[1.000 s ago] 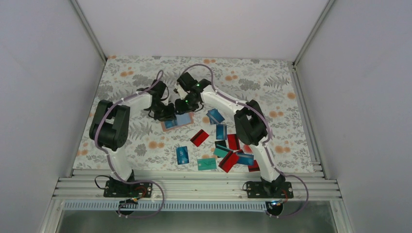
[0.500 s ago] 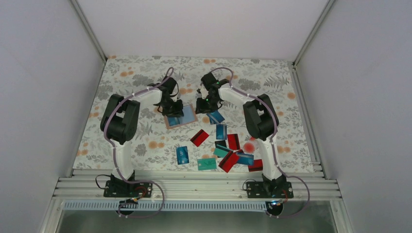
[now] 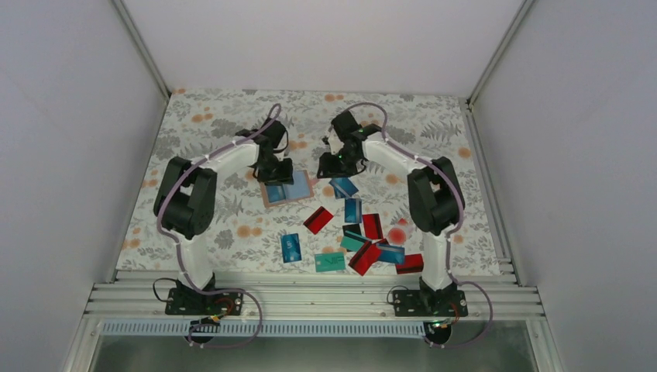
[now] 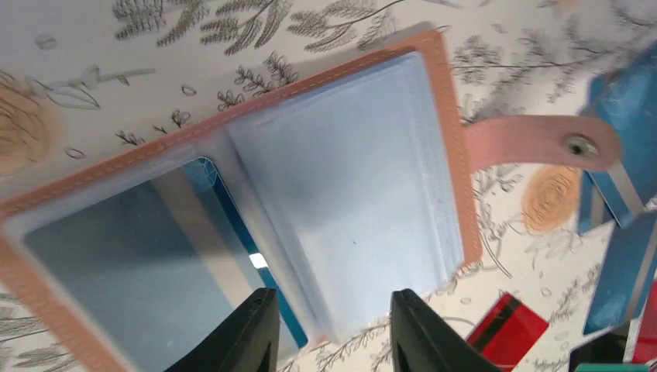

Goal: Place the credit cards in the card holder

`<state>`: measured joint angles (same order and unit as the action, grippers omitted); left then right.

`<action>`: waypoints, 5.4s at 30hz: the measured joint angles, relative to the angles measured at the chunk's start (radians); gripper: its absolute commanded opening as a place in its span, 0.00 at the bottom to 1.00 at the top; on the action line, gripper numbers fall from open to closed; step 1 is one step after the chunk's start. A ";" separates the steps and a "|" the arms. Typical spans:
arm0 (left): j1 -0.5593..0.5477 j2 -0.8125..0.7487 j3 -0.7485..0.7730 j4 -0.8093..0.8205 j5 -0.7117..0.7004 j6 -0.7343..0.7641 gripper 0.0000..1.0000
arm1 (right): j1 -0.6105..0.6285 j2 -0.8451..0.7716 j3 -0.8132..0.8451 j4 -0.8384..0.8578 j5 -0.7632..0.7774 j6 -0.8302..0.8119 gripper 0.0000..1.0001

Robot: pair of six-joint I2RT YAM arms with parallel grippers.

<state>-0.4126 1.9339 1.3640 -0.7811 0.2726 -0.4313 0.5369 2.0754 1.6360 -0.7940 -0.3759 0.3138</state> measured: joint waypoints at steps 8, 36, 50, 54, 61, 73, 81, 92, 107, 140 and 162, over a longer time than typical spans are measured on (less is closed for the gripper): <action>-0.054 -0.159 -0.035 -0.011 0.003 0.069 0.46 | -0.002 -0.253 -0.303 0.001 0.009 0.097 0.55; -0.474 -0.091 -0.311 0.246 0.290 0.193 0.40 | 0.285 -1.115 -1.284 0.367 -0.128 1.039 0.70; -0.540 -0.137 -0.409 0.396 0.311 0.105 0.37 | 0.436 -1.115 -1.397 0.613 -0.045 1.311 0.67; -0.542 -0.143 -0.421 0.416 0.304 0.072 0.37 | 0.438 -1.122 -1.437 0.650 -0.034 1.343 0.66; -0.549 -0.152 -0.429 0.422 0.288 0.021 0.37 | 0.438 -1.168 -1.467 0.679 -0.016 1.365 0.65; -0.568 -0.186 -0.428 0.309 0.225 -0.060 0.37 | 0.419 -1.077 -1.392 0.640 0.008 1.273 0.62; -0.570 -0.252 -0.423 0.200 0.126 -0.115 0.44 | 0.415 -1.017 -1.301 0.547 0.011 1.178 0.60; -0.571 -0.552 -0.677 0.250 0.138 -0.353 0.53 | 0.408 -0.937 -1.063 0.390 0.070 0.908 0.47; -0.600 -0.629 -0.955 0.598 0.211 -0.663 0.53 | 0.349 -0.713 -1.026 0.327 0.100 0.597 0.40; -0.673 -0.455 -1.046 1.150 0.225 -0.953 0.40 | 0.353 -0.721 -1.140 0.547 -0.072 0.534 0.40; -0.702 -0.544 -0.807 0.748 -0.015 -0.803 0.03 | 0.359 -0.771 -1.125 0.454 -0.024 0.540 0.57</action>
<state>-1.1149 1.3895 0.5568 -0.0326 0.2577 -1.2343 0.8955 1.3041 0.5106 -0.3405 -0.3996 0.8536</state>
